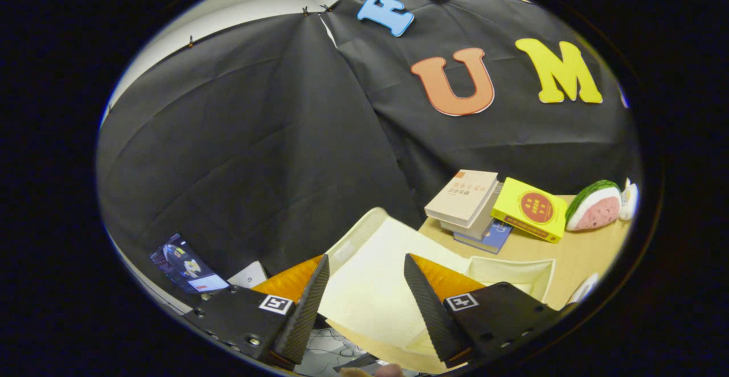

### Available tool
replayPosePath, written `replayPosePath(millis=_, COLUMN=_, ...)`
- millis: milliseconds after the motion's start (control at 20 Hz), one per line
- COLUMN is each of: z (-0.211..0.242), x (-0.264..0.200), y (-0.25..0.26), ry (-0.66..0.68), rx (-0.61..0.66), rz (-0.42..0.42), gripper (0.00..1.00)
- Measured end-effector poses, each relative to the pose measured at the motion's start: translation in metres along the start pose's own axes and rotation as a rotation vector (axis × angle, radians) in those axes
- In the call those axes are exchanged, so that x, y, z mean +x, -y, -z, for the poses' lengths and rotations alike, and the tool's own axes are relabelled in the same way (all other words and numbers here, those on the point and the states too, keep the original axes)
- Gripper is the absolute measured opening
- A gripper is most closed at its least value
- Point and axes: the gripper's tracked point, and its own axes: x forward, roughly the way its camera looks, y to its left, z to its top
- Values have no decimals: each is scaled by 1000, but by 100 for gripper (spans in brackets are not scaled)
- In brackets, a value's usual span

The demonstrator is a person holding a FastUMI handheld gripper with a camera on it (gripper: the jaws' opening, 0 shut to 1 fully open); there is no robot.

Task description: Open the storage box then place both shoes into the box .Put the left shoe in first, then the right shoe, with the right side of both shoes facing outward in a uniform manner.

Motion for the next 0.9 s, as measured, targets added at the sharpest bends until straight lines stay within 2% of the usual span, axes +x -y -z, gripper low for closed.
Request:
replayPosePath(millis=100, z=1, x=-11, y=27, ry=22, rx=-46, rz=77, gripper=82)
replayPosePath(millis=250, z=-1, x=-41, y=73, ry=68, rx=-123, rz=184, gripper=94)
replayPosePath(millis=400, z=-5, x=-87, y=126, ry=117, rx=-153, rz=285, gripper=95)
replayPosePath(millis=700, z=8, x=-195, y=247, ry=193, rx=-127, rz=476, gripper=95)
replayPosePath(millis=900, z=47, x=-256, y=331, ry=166, rx=-67, rz=580, gripper=95)
